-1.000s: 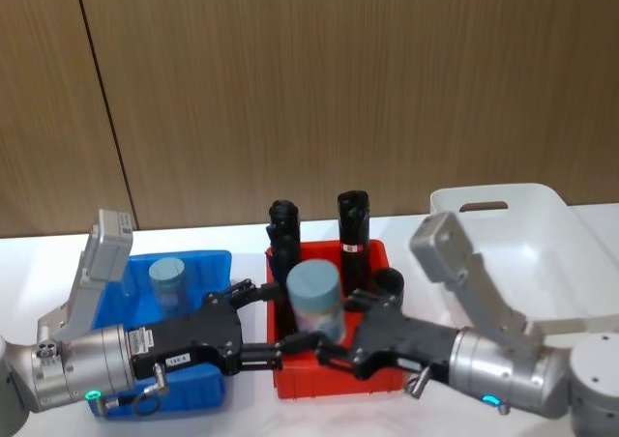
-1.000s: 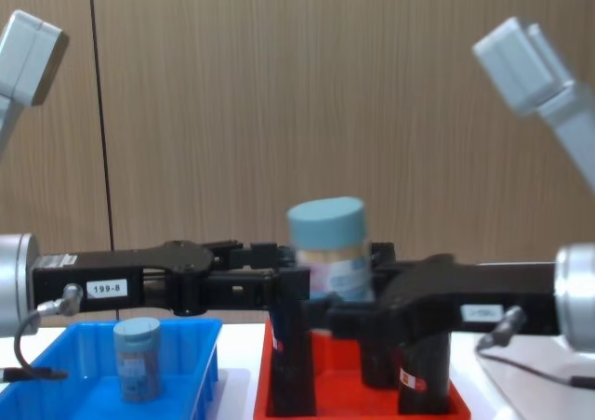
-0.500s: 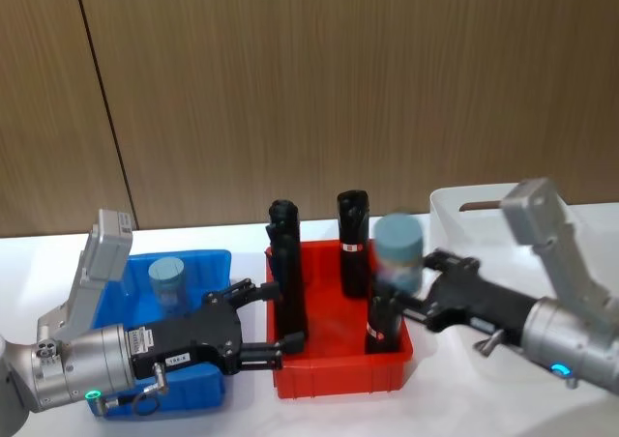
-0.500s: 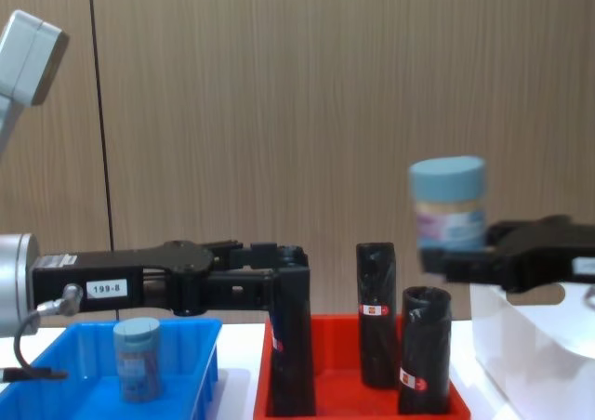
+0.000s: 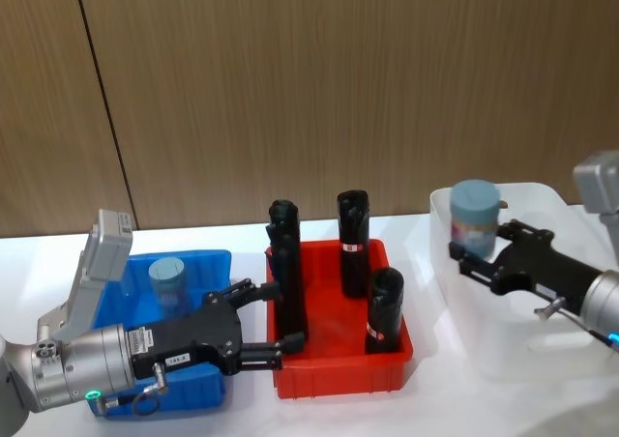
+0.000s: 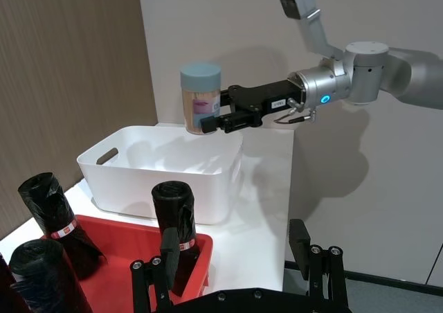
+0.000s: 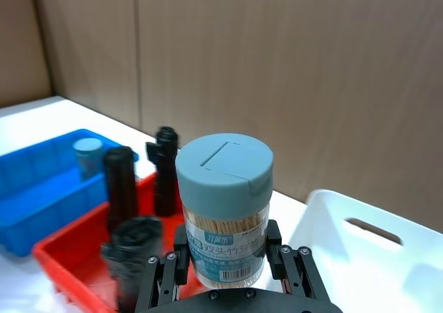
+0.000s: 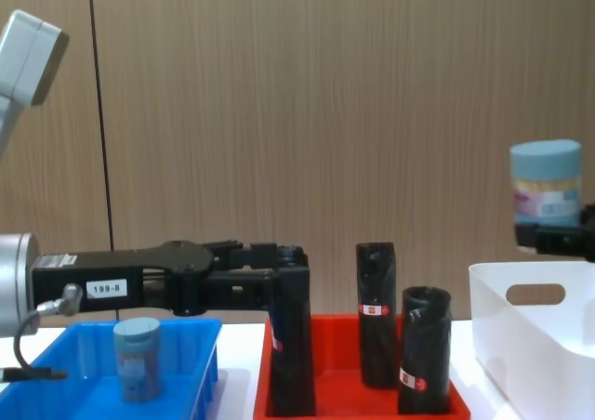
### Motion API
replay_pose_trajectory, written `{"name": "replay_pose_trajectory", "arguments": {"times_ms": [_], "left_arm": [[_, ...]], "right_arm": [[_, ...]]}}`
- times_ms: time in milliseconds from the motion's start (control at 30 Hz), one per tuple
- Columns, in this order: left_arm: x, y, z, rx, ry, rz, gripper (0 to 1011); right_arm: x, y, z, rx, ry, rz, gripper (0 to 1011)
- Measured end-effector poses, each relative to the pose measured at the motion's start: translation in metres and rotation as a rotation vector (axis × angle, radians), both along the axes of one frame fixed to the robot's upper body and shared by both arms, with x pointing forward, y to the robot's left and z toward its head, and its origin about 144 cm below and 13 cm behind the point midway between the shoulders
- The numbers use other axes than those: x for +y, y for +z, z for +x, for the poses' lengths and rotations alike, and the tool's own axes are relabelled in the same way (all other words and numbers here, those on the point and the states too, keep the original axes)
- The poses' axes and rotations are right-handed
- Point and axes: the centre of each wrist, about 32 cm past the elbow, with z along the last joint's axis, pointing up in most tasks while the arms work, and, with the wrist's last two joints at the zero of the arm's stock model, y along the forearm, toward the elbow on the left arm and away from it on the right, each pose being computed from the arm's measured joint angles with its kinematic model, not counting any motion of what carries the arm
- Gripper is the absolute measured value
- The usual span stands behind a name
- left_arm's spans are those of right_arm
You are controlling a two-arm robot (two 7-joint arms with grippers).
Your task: Pick the cotton swabs from the blue box and place them into the white box.
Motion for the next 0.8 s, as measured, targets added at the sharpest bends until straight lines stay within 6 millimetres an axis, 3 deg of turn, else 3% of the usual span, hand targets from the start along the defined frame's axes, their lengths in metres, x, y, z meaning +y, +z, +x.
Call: {"name": "replay_pose_trajectory", "arguments": {"times_ms": [800], "left_arm": [[0.0,0.0,0.0,0.0,0.0,0.0,1000]], "right_arm": [[-0.032,-0.033,0.039,0.145,-0.162,-0.007,635]]}}
